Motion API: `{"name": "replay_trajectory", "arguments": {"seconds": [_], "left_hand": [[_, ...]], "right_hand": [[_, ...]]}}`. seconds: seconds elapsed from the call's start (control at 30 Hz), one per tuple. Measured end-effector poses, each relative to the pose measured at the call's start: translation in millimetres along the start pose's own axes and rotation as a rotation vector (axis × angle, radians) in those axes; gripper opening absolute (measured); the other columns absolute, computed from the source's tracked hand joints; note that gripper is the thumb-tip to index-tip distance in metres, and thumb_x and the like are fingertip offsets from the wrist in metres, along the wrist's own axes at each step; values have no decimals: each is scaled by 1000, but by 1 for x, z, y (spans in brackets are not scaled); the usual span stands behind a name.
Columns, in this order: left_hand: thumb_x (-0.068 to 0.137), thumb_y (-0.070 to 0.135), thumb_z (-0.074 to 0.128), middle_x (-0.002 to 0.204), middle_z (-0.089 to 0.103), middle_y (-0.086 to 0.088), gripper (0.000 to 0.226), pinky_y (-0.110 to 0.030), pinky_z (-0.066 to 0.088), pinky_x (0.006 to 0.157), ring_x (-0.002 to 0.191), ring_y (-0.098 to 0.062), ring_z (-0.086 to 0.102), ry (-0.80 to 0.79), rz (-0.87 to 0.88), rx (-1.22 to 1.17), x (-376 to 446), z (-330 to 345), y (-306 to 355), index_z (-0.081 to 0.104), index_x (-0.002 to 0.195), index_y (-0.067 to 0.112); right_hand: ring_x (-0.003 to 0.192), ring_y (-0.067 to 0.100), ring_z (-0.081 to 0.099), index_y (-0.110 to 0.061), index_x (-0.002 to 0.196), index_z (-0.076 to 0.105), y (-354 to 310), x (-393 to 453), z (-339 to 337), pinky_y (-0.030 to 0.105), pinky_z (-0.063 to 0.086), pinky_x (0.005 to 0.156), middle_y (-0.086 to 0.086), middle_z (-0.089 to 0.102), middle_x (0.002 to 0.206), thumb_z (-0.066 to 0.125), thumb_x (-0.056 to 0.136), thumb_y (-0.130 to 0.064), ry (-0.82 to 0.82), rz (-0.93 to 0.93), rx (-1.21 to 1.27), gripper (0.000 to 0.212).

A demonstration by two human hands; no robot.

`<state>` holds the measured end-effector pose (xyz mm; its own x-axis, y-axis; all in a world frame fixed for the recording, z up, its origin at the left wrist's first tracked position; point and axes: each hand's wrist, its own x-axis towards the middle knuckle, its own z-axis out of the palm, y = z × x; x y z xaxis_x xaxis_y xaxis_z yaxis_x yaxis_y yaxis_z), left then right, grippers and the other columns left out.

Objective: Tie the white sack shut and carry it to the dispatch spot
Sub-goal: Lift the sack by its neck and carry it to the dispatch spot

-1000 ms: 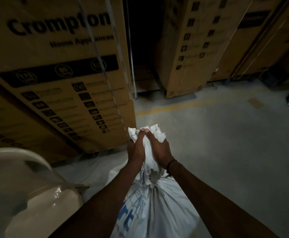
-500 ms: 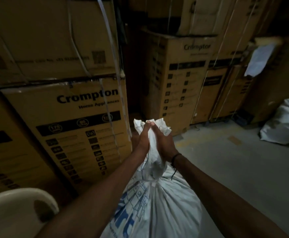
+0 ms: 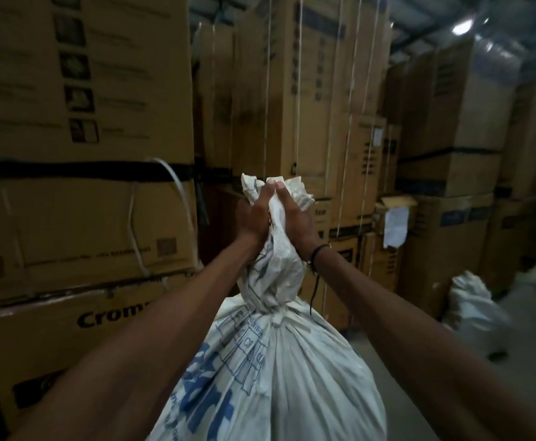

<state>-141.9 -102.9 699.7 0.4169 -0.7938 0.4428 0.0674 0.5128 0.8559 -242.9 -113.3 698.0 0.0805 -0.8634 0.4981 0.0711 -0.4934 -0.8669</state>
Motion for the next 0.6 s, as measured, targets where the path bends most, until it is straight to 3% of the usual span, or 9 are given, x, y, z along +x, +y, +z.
{"name": "replay_trajectory", "arguments": {"seconds": [0.1, 0.13, 0.27, 0.37, 0.47, 0.6], "left_hand": [[90, 44, 77, 95, 82, -2, 22, -41, 64, 84, 90, -19, 79, -48, 82, -91, 24, 23, 38, 79, 93, 22], [91, 41, 78, 97, 81, -4, 21, -39, 64, 82, 90, -19, 79, -56, 92, -124, 30, 32, 47, 79, 95, 20], [79, 48, 82, 107, 81, -7, 44, -49, 63, 95, 100, -24, 79, -75, 121, -210, 47, 75, 66, 77, 107, 15], [81, 48, 83, 92, 82, 0, 30, -43, 64, 89, 89, -20, 78, -126, 53, -232, 50, 111, 67, 79, 90, 20], [85, 50, 80, 86, 80, -1, 31, -35, 61, 75, 81, -19, 76, -203, -12, -221, 40, 151, 60, 79, 85, 19], [77, 58, 80, 93, 81, -5, 34, -45, 64, 85, 89, -26, 78, -268, -39, -258, 23, 205, 43, 76, 81, 25]], "right_hand": [[101, 16, 79, -37, 96, 81, -43, 26, -7, 49, 61, 97, -2, 83, 102, 62, 82, -83, 53, -113, -101, 51], [103, 17, 78, -40, 93, 80, -55, 32, -12, 51, 59, 100, -2, 83, 102, 61, 83, -82, 54, -150, -124, 47], [104, 11, 73, -43, 88, 75, -90, 47, -39, 43, 53, 102, -9, 79, 101, 60, 100, -59, 124, -225, -178, 24], [111, 16, 71, -47, 91, 75, -98, 56, -69, 43, 52, 105, -7, 78, 108, 59, 91, -73, 195, -222, -227, 30], [116, 26, 72, -45, 84, 74, -101, 56, -106, 49, 51, 107, -1, 78, 104, 61, 93, -67, 276, -205, -274, 27], [106, 29, 75, -31, 90, 78, -96, 52, -160, 53, 55, 103, 10, 81, 105, 59, 82, -78, 381, -175, -332, 52]]}}
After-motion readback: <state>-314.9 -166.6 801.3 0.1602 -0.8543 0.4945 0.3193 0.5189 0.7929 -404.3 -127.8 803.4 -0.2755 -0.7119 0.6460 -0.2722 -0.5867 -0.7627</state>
